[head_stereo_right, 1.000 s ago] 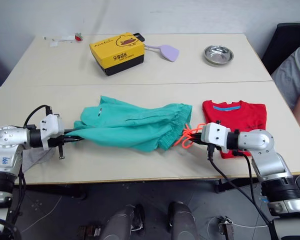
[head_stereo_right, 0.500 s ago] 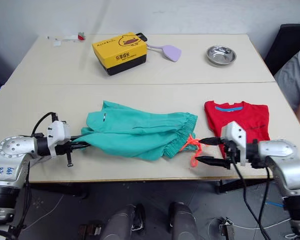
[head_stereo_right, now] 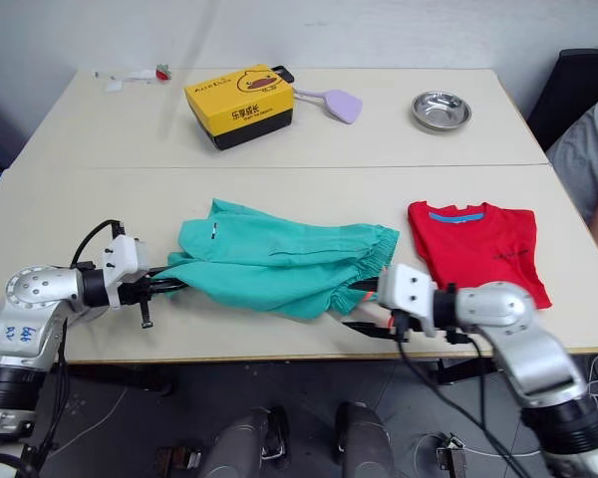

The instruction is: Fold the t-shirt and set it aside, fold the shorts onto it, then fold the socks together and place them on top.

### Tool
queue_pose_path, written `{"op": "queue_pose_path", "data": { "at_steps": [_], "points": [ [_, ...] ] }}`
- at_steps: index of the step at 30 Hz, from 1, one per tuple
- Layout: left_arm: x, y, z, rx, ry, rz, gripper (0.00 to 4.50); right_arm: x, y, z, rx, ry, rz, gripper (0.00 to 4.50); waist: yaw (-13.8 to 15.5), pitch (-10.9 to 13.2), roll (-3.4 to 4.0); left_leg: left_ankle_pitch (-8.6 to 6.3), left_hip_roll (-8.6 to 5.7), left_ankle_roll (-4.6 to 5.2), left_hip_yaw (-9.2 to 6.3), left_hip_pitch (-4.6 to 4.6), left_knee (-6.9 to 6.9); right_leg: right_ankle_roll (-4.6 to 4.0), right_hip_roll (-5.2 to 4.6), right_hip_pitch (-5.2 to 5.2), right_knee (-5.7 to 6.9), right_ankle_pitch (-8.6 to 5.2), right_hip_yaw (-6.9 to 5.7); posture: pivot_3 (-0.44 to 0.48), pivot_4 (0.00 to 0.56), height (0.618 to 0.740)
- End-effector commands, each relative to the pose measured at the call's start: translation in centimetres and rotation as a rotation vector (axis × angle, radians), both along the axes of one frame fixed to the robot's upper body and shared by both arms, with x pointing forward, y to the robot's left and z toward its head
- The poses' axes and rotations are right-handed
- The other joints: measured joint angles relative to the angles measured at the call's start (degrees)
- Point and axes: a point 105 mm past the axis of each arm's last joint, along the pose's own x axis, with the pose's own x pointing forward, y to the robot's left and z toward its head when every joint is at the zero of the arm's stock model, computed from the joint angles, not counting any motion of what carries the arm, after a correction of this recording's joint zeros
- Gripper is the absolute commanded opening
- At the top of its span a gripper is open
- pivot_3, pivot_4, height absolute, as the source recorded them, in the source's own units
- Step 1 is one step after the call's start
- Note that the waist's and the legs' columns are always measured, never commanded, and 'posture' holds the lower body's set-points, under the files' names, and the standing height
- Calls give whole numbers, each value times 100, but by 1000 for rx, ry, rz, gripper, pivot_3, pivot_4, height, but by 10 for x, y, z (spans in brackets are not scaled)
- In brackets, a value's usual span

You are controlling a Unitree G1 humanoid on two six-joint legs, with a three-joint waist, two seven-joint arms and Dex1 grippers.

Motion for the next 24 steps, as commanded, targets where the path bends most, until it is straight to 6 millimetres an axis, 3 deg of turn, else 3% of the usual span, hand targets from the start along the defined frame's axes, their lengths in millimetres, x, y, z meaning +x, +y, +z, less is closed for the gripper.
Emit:
{"op": "queue_pose_path", "data": {
  "at_steps": [1,3,6,9,12,14,18,24],
  "points": [
    [2,-4,7,-12,-27,-2,0,6,10,-7,-93,-119,-23,3108,1,0,0,0,-1,-1,0,0,0,0,0,0,0,0,0,0,150,740],
    [2,-4,7,-13,-26,2,0,12,9,-9,-105,-154,-54,2942,-2,0,0,0,-1,-1,0,-2,-1,0,1,-1,-1,0,-1,0,150,740],
    [3,-4,7,-12,-25,6,0,13,13,-6,-78,-171,-56,2178,-4,0,0,1,-1,-1,2,-1,0,0,3,0,0,0,-1,0,150,740],
    [4,-1,7,-9,-25,21,0,11,12,-3,-68,-180,-46,1061,-10,0,0,3,2,0,2,0,0,0,7,0,1,0,-1,0,150,740],
    [5,3,6,-6,-22,41,0,14,-3,1,-83,-191,-75,33,-5,0,0,7,1,8,3,-1,0,0,6,0,0,0,-1,0,150,740],
    [5,5,6,-6,-17,56,0,11,-8,10,-47,-200,-46,33,6,0,0,10,0,14,2,-1,0,0,5,1,0,0,-2,0,150,740],
    [8,13,6,-13,-13,111,0,-14,-18,23,-6,-196,168,33,8,0,-1,15,0,25,2,1,-2,0,7,4,-2,0,-4,0,150,740],
    [7,28,1,4,10,159,0,-16,-56,25,-46,-225,264,33,-10,1,-1,17,0,33,1,7,2,1,8,11,-1,0,-7,0,150,740]
  ]
}}
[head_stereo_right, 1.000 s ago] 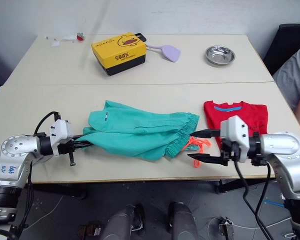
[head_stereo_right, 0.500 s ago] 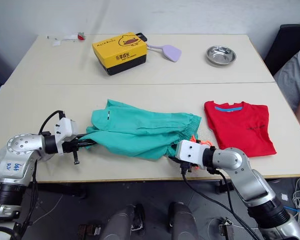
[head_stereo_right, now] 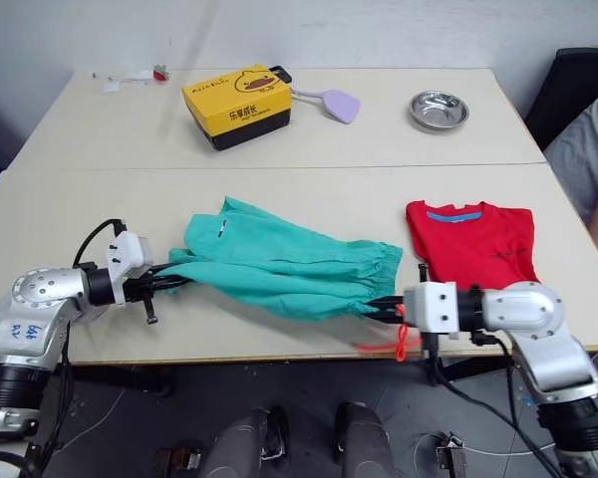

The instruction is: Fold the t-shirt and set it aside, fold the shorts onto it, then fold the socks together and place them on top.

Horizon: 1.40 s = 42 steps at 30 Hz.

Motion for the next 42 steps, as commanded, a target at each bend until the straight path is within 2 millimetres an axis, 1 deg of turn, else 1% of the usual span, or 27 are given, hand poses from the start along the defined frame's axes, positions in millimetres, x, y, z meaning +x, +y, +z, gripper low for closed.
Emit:
{"op": "queue_pose_path", "data": {
  "at_steps": [1,4,8,11,13,15,18,19,21,22,24,26,29,30,31,32,33,34,35,36,37,38,39,40,42],
  "points": [
    [-2,19,6,20,-14,53,0,0,-27,3,-31,-48,43,33,-11,0,0,0,0,0,0,1,-1,0,0,0,0,0,0,0,150,740],
    [-5,22,4,32,-5,54,0,-3,-39,-10,-46,-45,60,33,-9,0,0,1,1,0,0,2,-2,0,1,1,0,0,0,0,150,740],
    [-11,21,3,27,-1,37,0,-14,-40,-25,-51,-18,95,33,4,0,0,1,1,0,0,2,2,0,-1,2,2,0,0,0,150,740],
    [-18,16,2,15,2,2,0,-17,-41,-33,-16,51,54,33,0,0,0,1,1,0,-2,4,3,0,-3,4,2,0,2,0,150,740],
    [-23,14,2,6,3,-16,0,-16,-47,-37,-9,127,-3,544,0,0,0,1,2,-1,-4,3,3,0,-3,4,2,0,2,0,150,740],
    [-28,12,2,-12,7,-19,0,-12,-50,-35,-12,97,-30,1136,-3,1,-1,1,3,-2,-7,3,3,-1,-4,3,1,0,1,0,150,740],
    [-38,9,0,-37,35,-18,0,-10,-53,-30,-16,69,-37,2192,-10,2,5,-8,2,-17,-8,6,0,-1,-7,4,1,0,3,0,150,740],
    [-43,7,-1,-48,45,-21,0,-10,-53,-26,9,90,-54,2598,-9,2,5,-14,3,-29,-10,7,0,-1,-7,5,1,-1,2,0,150,740],
    [-57,3,1,-72,56,-36,0,-16,-54,-17,53,216,-91,3313,-11,5,11,-16,2,-32,-10,6,-2,-2,-8,4,0,-1,3,0,150,740],
    [-61,2,6,-96,46,-30,237,-16,-51,-6,108,266,-115,3634,-7,7,14,-17,2,-30,-10,4,-3,-2,-10,2,-2,-1,5,0,150,740],
    [-67,1,12,-136,49,-29,715,-15,-45,9,179,327,-149,4337,0,7,13,-18,4,-29,-18,3,-1,-7,-12,1,-3,-4,5,0,150,740],
    [-73,0,14,-144,76,-43,1325,-14,-38,20,234,381,-166,4349,3,5,11,-19,5,-38,-35,3,2,-11,-13,8,-2,-5,-6,0,150,740],
    [-82,-3,12,-150,156,-73,2322,-13,-29,31,322,491,-187,4349,14,5,12,-33,5,-15,-44,5,-4,-23,-13,12,-3,-7,-9,0,150,740],
    [-87,-3,11,-154,205,-91,2570,-10,-27,34,342,497,-193,4349,18,5,13,-34,5,-14,-45,4,-7,-25,-12,11,-5,-8,-10,0,150,740],
    [-92,-1,10,-156,252,-105,2968,-7,-25,35,353,487,-200,4349,15,5,13,-35,4,-14,-46,3,-9,-28,-13,8,-7,-10,-11,0,150,740],
    [-100,2,10,-160,303,-120,3204,-5,-22,36,357,469,-204,4349,14,5,13,-36,5,-17,-45,0,-11,-29,-12,5,-9,-10,-13,0,150,740],
    [-105,4,11,-163,336,-129,3531,-4,-21,37,359,458,-204,4349,14,5,13,-37,5,-19,-45,-3,-11,-30,-12,2,-12,-11,-17,0,150,740],
    [-107,11,13,-158,350,-115,3849,-3,-17,40,377,430,-199,4349,12,5,13,-27,5,-44,-44,-7,-12,-32,-11,-1,-14,-13,-20,0,150,740],
    [-108,15,17,-172,368,-102,3849,-5,-11,42,392,433,-178,4349,11,6,13,-26,5,-50,-44,-7,-14,-33,-10,-1,-16,-14,-22,0,150,740],
    [-105,18,24,-198,356,-88,3849,-8,-4,42,399,440,-156,4349,11,6,15,-26,5,-52,-44,-9,-15,-33,-10,-2,-17,-15,-24,0,150,740],
    [-100,18,31,-227,323,-77,3849,-10,3,41,401,438,-144,4349,13,7,17,-25,6,-53,-44,-11,-16,-33,-9,-3,-16,-15,-26,0,150,740],
    [-94,14,39,-266,291,-93,3849,-10,12,37,392,436,-140,4349,34,7,17,-25,6,-53,-44,-9,-15,-33,-9,-1,-15,-15,-25,0,150,740],
    [-91,10,44,-289,268,-105,3890,-10,17,35,386,430,-142,3977,60,6,18,-24,6,-53,-46,-9,-12,-33,-9,0,-13,-15,-26,0,150,740],
    [-83,4,47,-304,232,-115,3688,-8,25,28,361,409,-149,3771,92,6,18,-23,6,-53,-47,-8,-10,-32,-9,3,-11,-15,-27,0,150,740],
    [-70,-8,44,-301,197,-130,3303,-3,39,16,323,365,-166,3129,139,5,17,-23,5,-52,-46,-7,-6,-28,-10,6,-11,-13,-25,0,150,740]
  ]
}}
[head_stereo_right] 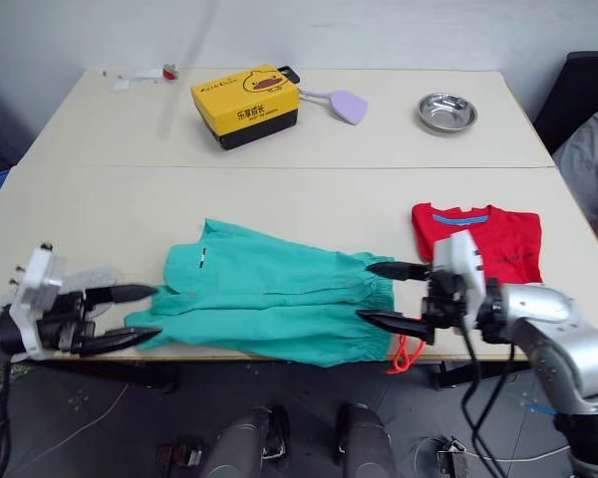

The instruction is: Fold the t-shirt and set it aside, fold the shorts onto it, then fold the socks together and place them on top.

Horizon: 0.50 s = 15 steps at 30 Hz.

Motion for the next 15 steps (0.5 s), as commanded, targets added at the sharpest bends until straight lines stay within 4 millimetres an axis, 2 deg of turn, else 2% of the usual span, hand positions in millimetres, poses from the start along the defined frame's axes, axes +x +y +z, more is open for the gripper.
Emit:
{"op": "queue_pose_path", "data": {
  "at_steps": [1,4,6,8,10,15],
  "points": [
    [18,-21,-10,24,-64,-35,2931,6,26,-15,-70,-83,-19,2699,32,-2,-2,0,-2,0,0,0,0,3,0,2,-1,1,0,0,150,740],
    [35,-45,-31,86,-108,-71,1943,11,41,-43,-171,-145,-44,1595,33,-2,-3,4,-7,-5,11,-3,-4,5,0,-2,0,3,1,0,150,740],
    [45,-60,-43,95,-122,-83,1279,14,42,-61,-258,-192,-69,851,39,-3,-4,3,-8,-3,21,-9,-3,5,4,-9,0,3,0,0,150,740],
    [55,-66,-55,128,-145,-69,596,22,40,-61,-239,-210,-139,116,31,-6,-13,4,-8,0,27,-9,1,7,6,-8,0,3,0,0,150,740],
    [65,-69,-65,145,-162,-25,27,29,30,-61,-235,-221,-204,0,5,-6,-13,6,-7,3,33,-8,2,9,8,-10,4,5,5,0,150,740],
    [82,-57,-79,149,-158,145,27,38,-11,-61,-256,-225,-340,0,14,-8,-16,18,0,24,32,1,3,9,12,-8,11,5,7,0,150,740]
  ]
}}
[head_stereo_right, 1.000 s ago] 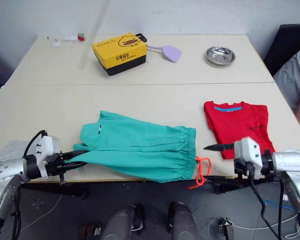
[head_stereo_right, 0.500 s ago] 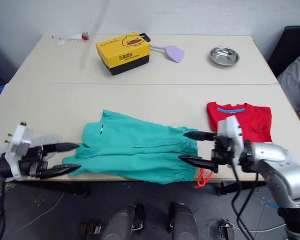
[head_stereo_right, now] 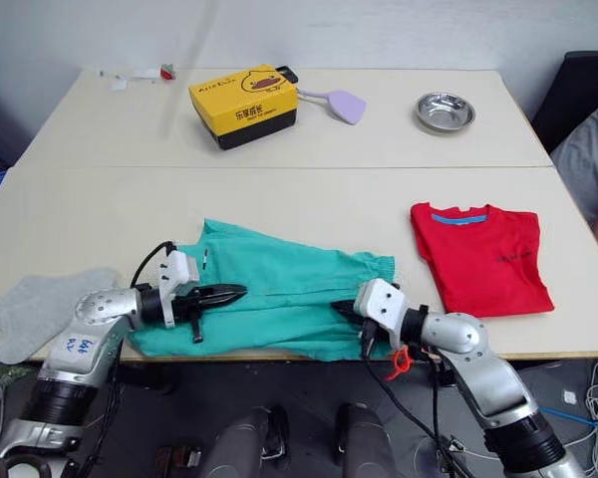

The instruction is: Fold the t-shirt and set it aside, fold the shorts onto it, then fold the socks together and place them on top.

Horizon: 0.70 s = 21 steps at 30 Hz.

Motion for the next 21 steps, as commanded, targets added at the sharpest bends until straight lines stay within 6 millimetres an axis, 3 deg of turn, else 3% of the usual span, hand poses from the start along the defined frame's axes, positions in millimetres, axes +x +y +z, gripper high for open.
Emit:
{"op": "queue_pose_path", "data": {
  "at_steps": [1,4,7,11,13,16,21],
  "points": [
    [10,12,-1,7,-42,114,27,9,-37,10,-1,-42,-122,0,5,0,0,3,-1,6,-2,0,0,0,-2,2,-1,0,-1,0,150,740],
    [13,23,-3,23,-89,194,27,7,-68,2,-59,6,-154,0,13,-2,0,1,-2,7,-5,5,1,2,-5,10,-2,1,-1,0,150,740],
    [7,22,13,-96,-152,171,27,18,-95,16,38,-3,-257,0,13,-5,-5,-1,-2,8,-12,9,1,2,-7,17,-3,1,-5,0,150,740],
    [-8,17,35,-219,-174,80,27,9,-87,55,374,91,-173,0,8,-4,-3,4,-2,16,-16,6,2,3,-10,15,-2,3,-6,0,150,740],
    [-16,16,43,-251,-150,29,0,6,-84,69,417,132,-143,360,4,-3,-3,9,1,21,-24,4,0,3,-8,15,-2,2,-10,0,150,740],
    [-23,17,53,-231,-151,-14,566,10,-85,72,375,244,-181,1208,-10,-3,0,7,1,21,-26,4,1,1,-8,14,-2,2,-10,0,150,740],
    [-31,16,62,-200,-147,-74,2047,8,-78,65,292,437,-188,2804,4,-1,2,3,0,16,-28,1,-4,-3,-10,12,-7,-1,-12,0,150,740]
  ]
}}
